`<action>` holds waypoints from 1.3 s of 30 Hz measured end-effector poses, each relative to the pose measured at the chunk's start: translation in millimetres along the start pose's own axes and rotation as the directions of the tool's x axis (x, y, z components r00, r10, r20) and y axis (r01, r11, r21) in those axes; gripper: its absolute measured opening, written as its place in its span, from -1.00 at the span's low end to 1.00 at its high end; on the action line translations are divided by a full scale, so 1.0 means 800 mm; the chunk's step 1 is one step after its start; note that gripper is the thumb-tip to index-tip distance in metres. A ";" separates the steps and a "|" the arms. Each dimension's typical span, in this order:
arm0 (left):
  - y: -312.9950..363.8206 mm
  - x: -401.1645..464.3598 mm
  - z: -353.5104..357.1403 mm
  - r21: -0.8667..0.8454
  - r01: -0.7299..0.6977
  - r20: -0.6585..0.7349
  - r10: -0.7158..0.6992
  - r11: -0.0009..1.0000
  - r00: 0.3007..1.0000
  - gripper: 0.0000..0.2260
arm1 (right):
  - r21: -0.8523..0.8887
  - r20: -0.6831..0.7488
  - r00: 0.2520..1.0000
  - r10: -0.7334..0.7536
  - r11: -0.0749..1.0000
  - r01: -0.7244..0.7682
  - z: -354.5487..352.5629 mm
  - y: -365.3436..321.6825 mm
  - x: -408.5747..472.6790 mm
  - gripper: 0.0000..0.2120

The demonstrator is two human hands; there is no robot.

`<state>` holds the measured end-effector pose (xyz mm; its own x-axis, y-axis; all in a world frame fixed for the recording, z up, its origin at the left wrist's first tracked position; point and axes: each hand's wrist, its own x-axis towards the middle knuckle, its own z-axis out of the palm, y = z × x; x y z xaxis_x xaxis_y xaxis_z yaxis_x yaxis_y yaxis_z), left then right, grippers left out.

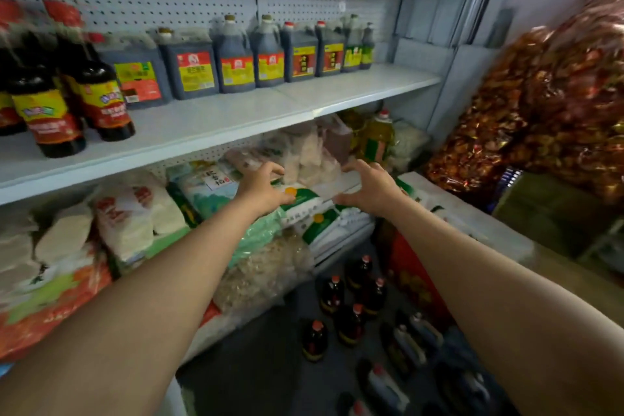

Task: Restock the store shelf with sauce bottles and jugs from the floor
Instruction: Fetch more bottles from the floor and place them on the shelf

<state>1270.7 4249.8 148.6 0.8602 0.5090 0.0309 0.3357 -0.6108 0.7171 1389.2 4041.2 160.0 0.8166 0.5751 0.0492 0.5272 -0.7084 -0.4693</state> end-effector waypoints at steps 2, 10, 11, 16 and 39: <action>-0.001 0.021 0.016 0.015 -0.007 0.025 0.006 1.000 1.000 -0.48 | 0.021 0.013 0.999 0.039 0.999 -0.040 0.011 0.023 0.010 -0.26; -0.033 0.128 0.105 0.070 -0.008 0.197 -0.006 0.998 0.980 -0.48 | 0.026 0.094 0.979 0.183 0.982 -0.186 0.066 0.101 0.071 -0.27; -0.042 0.143 0.118 0.083 -0.010 0.226 -0.009 0.997 0.974 -0.47 | 0.030 0.098 0.975 0.199 0.979 -0.202 0.077 0.113 0.082 -0.27; -0.101 0.196 0.190 0.104 0.024 0.338 -0.059 0.994 0.939 -0.47 | 0.092 0.133 0.943 0.305 0.944 -0.318 0.168 0.172 0.111 -0.30; -0.618 0.178 0.691 0.098 0.147 0.719 -0.172 0.984 0.673 -0.12 | 0.317 0.458 0.783 0.421 0.746 -0.586 0.843 0.503 0.038 -0.11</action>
<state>1439.5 4288.8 -586.7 0.7974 0.0121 -0.6033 0.4947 -0.5856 0.6422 1467.8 4049.3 -622.1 0.7539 0.3394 -0.5625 -0.1600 -0.7355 -0.6583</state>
